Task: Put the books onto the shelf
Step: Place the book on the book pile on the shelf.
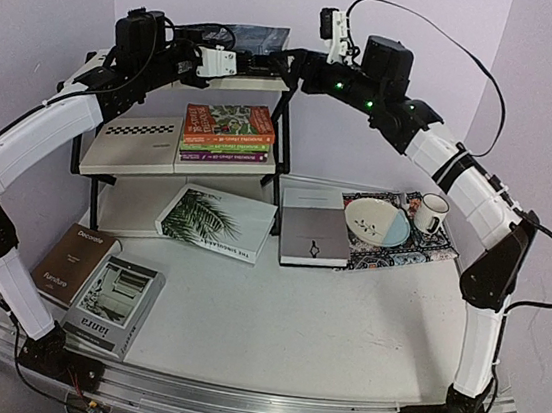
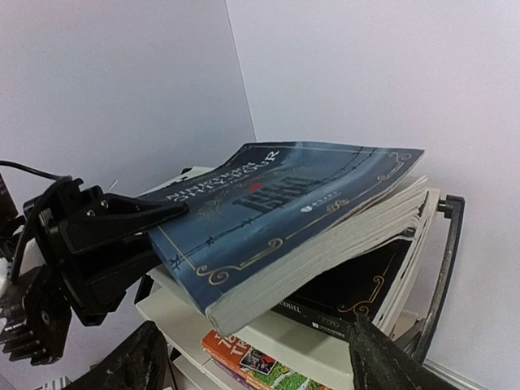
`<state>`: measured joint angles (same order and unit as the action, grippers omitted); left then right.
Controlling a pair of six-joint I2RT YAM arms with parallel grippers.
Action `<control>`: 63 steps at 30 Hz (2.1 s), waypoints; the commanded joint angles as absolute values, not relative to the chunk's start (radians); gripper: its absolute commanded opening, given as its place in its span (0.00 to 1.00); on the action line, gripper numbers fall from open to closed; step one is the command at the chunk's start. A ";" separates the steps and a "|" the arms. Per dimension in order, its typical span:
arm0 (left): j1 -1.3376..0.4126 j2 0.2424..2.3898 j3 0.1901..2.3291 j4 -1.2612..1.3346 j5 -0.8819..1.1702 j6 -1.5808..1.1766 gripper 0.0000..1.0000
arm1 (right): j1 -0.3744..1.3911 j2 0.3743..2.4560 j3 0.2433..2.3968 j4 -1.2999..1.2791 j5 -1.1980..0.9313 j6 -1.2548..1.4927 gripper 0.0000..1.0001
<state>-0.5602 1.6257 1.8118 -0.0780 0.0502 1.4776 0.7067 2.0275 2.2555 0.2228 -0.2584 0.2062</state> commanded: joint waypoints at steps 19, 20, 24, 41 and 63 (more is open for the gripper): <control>-0.561 1.585 1.811 0.009 0.081 1.482 0.28 | 0.703 2.115 2.328 0.449 -0.116 0.283 0.61; -0.561 1.586 1.813 0.007 0.085 1.480 0.30 | 0.704 2.116 2.328 0.450 -0.112 0.284 0.61; -0.561 1.587 1.820 0.006 0.099 1.476 0.35 | 0.701 2.123 2.329 0.452 -0.102 0.288 0.61; -0.561 1.542 1.816 -0.099 0.236 1.375 0.43 | 0.696 2.157 2.340 0.471 -0.107 0.325 0.63; -0.561 1.454 1.868 -0.127 0.328 0.887 0.56 | 0.696 2.081 2.245 0.479 -0.133 0.285 0.76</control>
